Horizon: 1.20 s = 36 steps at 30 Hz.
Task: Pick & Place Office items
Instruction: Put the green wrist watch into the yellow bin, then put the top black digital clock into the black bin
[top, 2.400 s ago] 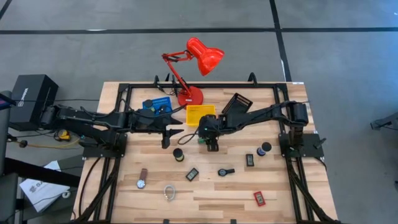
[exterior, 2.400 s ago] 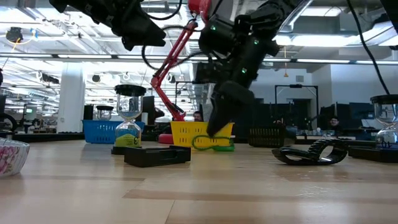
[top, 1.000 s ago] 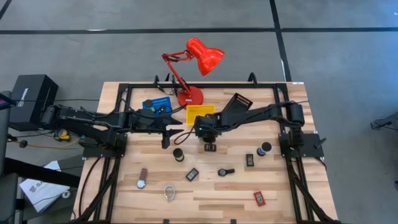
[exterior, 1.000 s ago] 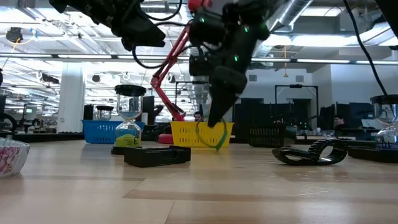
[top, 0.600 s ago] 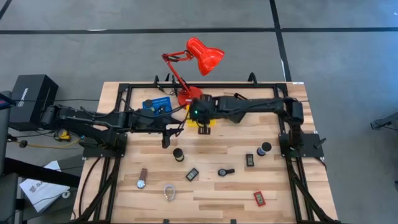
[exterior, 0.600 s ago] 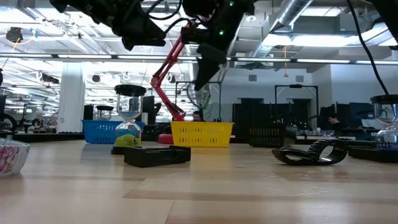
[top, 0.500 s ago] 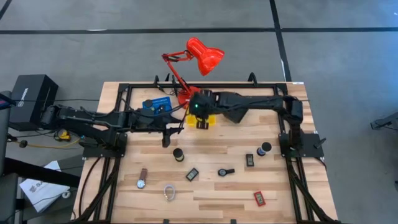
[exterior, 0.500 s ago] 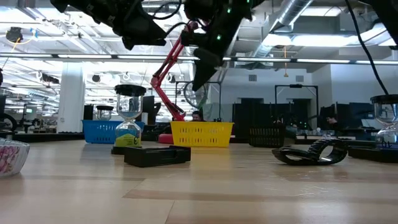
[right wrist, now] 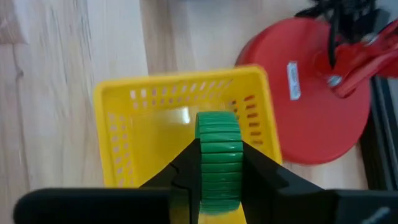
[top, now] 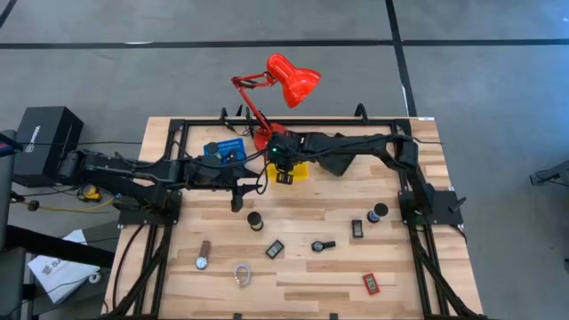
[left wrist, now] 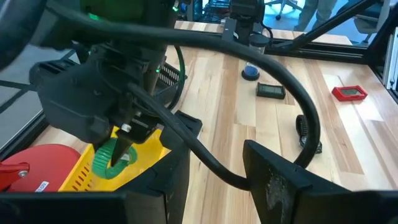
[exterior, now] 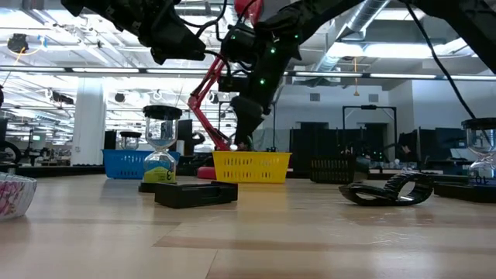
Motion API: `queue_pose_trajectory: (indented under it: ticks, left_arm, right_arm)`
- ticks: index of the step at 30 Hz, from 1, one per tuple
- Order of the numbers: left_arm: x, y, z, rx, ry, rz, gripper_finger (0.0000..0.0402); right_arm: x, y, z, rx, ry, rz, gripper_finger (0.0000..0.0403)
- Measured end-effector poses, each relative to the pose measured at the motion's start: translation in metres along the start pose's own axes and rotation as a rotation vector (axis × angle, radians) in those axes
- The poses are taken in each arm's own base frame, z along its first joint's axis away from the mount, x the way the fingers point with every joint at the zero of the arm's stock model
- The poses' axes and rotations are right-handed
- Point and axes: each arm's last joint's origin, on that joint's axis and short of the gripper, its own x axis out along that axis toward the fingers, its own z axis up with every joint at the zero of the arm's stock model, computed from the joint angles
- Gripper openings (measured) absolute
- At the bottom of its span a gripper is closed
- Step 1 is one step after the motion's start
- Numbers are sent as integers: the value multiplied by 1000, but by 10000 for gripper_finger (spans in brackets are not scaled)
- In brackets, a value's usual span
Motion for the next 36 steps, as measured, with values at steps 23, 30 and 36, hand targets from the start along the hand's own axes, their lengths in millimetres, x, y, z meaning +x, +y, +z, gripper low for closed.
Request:
queue_pose_trajectory:
  ticks: [23, 30, 36]
  left_arm:
    - [0, 0, 1, 0, -8, -1, 143]
    - [0, 0, 0, 1, -5, 0, 143]
    - [0, 0, 0, 1, -4, 0, 143]
  right_arm:
    - [-37, 7, 5, -79, 173, -30, 171]
    - [-85, 15, -5, -91, 334, -74, 157]
    - [-127, 27, -24, -29, 383, -70, 154]
